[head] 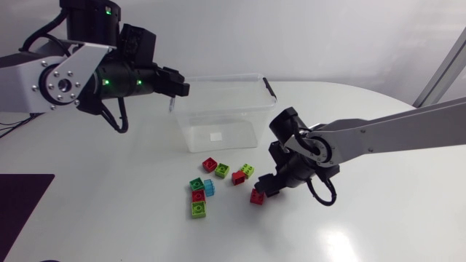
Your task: Place the duplo bricks in the container
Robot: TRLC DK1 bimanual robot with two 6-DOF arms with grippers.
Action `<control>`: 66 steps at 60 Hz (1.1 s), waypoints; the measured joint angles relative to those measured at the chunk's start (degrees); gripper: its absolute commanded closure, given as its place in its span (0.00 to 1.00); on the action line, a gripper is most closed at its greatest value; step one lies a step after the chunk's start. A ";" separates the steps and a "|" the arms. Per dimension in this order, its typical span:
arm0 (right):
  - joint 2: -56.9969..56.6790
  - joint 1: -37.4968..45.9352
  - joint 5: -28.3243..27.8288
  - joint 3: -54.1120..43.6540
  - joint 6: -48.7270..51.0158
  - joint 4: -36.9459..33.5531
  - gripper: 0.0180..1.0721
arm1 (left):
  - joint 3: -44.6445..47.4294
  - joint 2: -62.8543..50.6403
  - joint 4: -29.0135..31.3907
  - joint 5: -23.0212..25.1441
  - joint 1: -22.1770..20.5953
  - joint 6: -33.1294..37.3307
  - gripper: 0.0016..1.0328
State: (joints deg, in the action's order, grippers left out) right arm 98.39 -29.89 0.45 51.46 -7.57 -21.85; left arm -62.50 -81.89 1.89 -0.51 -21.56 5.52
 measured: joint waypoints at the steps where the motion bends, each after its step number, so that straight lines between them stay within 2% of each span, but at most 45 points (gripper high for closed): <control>1: 0.02 0.00 0.07 0.07 0.00 0.09 0.52 | 0.00 -0.33 -0.59 0.00 -0.02 -0.09 0.79; 6: 0.48 0.00 0.31 0.33 0.00 0.83 0.62 | -0.09 -2.40 -2.95 -0.04 -0.55 -0.59 0.79; 18: 1.03 0.00 0.48 0.68 0.02 1.31 0.68 | -3.72 -11.13 -4.26 -0.02 -2.14 -0.76 0.75; 22: 0.74 0.00 0.48 0.68 0.04 1.27 0.68 | -5.55 -13.97 -4.59 -0.07 -2.14 -1.03 0.64; 24: 0.31 0.00 0.48 0.66 0.04 1.11 0.68 | -6.29 -15.02 -4.87 -0.24 -2.14 -1.07 0.54; 26: -0.37 0.11 0.48 0.63 0.04 0.94 0.68 | -7.04 -15.85 -5.09 -0.50 -2.14 -1.20 0.38; 29: -2.51 0.31 0.48 0.61 0.09 0.31 0.68 | -8.04 -16.87 -5.55 -1.60 -2.14 -1.31 0.23; 38: -9.14 1.62 1.16 1.03 0.28 -2.40 0.68 | -9.03 -17.00 -6.16 -1.99 -2.14 -1.46 0.13; 49: -12.39 2.64 1.75 5.16 0.70 -3.98 0.68 | -9.03 -14.03 -4.02 -1.99 -2.12 -1.49 0.12; 66: -13.40 2.71 2.89 15.96 1.44 -4.98 0.68 | -4.63 1.49 10.14 -0.59 -3.61 -0.92 0.13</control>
State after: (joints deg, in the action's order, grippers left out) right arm 84.99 -27.18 3.33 67.42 -6.13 -26.83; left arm -67.13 -80.40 12.03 -1.10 -25.17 4.60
